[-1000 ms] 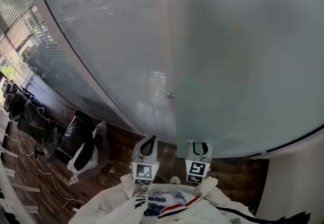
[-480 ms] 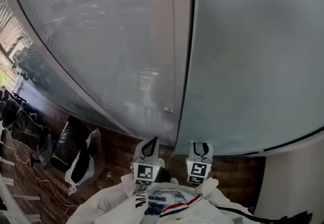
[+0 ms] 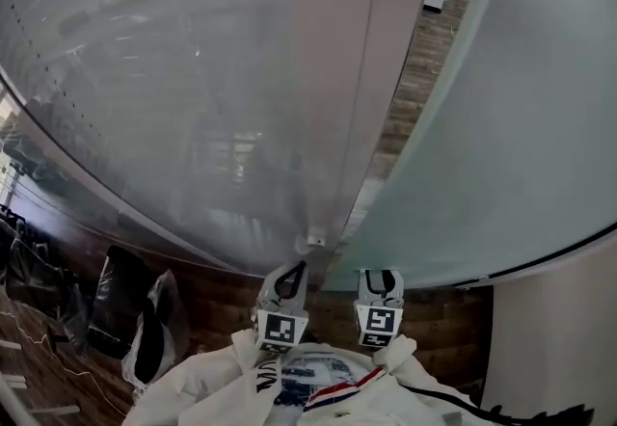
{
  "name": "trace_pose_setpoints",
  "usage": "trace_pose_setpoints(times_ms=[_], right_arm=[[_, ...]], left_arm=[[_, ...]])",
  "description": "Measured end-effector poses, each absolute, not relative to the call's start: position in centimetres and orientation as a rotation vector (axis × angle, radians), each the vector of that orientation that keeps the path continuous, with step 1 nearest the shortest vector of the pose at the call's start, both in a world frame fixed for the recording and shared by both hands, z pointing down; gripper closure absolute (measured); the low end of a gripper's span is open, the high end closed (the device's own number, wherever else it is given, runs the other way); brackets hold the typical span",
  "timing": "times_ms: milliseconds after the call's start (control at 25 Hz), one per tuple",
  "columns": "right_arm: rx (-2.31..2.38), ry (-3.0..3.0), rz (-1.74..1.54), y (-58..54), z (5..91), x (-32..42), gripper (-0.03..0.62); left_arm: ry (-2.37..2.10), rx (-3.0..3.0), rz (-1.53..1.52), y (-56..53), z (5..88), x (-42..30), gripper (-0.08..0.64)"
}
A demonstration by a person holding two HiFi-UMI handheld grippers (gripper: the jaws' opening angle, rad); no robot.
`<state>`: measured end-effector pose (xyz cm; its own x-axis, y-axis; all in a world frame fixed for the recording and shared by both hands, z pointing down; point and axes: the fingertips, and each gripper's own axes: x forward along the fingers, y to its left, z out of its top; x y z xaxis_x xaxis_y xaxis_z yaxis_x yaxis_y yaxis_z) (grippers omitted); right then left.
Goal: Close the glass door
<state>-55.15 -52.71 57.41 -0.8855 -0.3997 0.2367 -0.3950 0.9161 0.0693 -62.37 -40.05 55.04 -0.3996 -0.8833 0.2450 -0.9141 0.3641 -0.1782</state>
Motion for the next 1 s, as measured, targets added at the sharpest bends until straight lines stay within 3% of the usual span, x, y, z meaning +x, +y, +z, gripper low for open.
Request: trace_pose_setpoints(times_ms=[1000], right_arm=[[0.714,-2.803,-0.016,-55.4,57.4,-56.8,0.448]], left_arm=[[-2.427,1.865,0.357,-42.6,53.0,-63.2,0.555]])
